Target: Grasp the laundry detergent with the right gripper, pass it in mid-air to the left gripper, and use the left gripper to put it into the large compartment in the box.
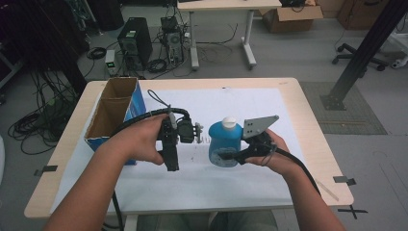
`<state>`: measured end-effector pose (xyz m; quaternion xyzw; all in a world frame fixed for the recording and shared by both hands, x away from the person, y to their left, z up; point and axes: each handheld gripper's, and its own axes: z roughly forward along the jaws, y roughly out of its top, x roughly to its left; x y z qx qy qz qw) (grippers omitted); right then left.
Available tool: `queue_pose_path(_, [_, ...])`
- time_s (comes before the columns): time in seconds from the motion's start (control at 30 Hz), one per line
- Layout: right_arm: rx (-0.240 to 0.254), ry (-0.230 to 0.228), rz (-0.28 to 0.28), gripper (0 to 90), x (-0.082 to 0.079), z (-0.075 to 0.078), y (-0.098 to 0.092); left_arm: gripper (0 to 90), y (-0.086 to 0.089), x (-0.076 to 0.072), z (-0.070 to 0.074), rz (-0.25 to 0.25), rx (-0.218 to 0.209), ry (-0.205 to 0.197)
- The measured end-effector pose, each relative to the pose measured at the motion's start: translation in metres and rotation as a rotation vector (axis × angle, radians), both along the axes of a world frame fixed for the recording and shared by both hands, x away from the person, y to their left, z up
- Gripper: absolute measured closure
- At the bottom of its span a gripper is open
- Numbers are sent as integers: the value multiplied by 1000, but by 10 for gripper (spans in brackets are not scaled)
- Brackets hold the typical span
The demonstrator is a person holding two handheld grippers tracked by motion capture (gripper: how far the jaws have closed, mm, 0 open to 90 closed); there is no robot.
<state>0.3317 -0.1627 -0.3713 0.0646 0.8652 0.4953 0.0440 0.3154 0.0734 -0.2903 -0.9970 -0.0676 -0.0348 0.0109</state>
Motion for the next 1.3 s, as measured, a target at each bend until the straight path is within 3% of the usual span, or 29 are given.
queue_pose_path(0.2, [-4, 6, 60, 444, -5, -10, 15, 2, -9, -2, 7, -16, 4, -2])
queue_pose_path(0.6, [13, 20, 117, 444, -11, -20, 31, 2, -28, -3, 22, -55, -16, -5])
queue_pose_path(0.97, [16, 14, 146, 444, -16, -21, 57, 2, -40, -9, 31, -78, -23, -2])
queue_pose_path(1.3, [25, 9, 146, 443, -18, -21, 71, 3, -42, -12, 29, -83, -13, -3])
